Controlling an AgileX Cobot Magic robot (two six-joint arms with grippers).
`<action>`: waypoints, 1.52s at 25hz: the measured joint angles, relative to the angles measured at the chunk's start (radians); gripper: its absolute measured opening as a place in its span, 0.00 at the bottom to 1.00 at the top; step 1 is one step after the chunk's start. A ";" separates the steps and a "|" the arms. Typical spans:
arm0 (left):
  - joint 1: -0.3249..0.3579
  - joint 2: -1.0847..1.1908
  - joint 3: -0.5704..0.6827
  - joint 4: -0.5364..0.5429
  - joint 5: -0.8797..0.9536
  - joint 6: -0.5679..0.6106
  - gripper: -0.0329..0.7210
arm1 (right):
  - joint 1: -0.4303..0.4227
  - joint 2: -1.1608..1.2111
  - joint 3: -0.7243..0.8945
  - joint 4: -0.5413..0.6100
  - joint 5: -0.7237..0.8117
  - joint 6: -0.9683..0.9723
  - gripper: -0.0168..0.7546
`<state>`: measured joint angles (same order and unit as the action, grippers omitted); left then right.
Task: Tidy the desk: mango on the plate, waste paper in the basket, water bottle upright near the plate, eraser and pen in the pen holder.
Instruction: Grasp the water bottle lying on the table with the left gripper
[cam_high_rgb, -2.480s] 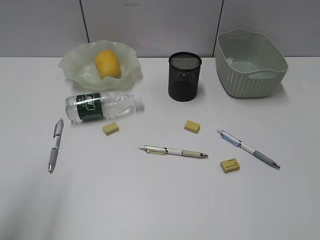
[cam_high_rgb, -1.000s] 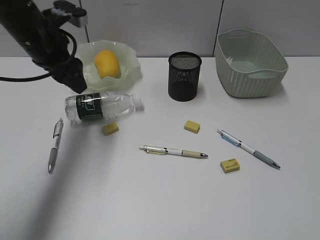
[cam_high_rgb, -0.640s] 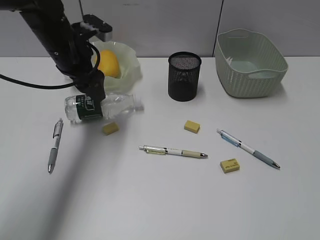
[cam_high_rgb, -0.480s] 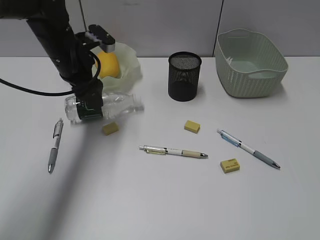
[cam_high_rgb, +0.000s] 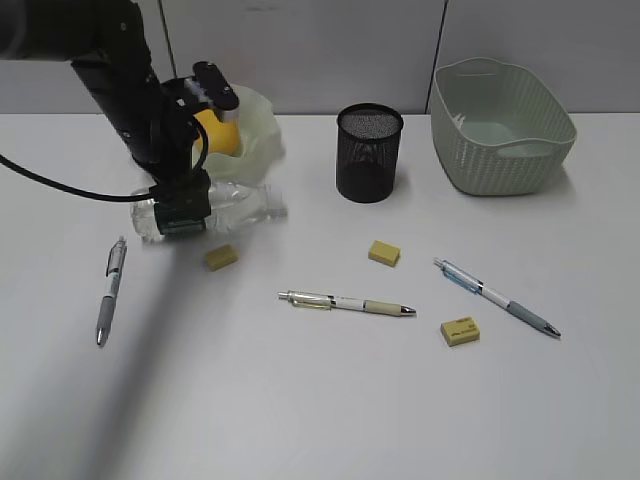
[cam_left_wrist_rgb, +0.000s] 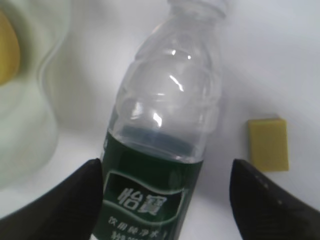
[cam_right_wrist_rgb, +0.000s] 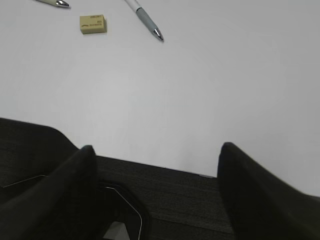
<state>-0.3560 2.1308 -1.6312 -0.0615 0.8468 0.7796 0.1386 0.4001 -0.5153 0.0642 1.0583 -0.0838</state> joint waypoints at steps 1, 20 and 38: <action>-0.001 0.001 0.000 0.000 -0.013 0.006 0.84 | 0.000 0.000 0.000 0.000 0.000 0.000 0.78; -0.004 0.100 -0.007 -0.022 -0.111 0.040 0.84 | 0.000 0.000 0.000 0.000 0.000 0.001 0.78; -0.004 0.127 -0.105 -0.049 0.027 -0.041 0.83 | 0.000 0.000 0.000 0.000 -0.001 0.001 0.78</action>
<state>-0.3598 2.2576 -1.7362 -0.1101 0.8735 0.7391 0.1386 0.4001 -0.5153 0.0642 1.0572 -0.0830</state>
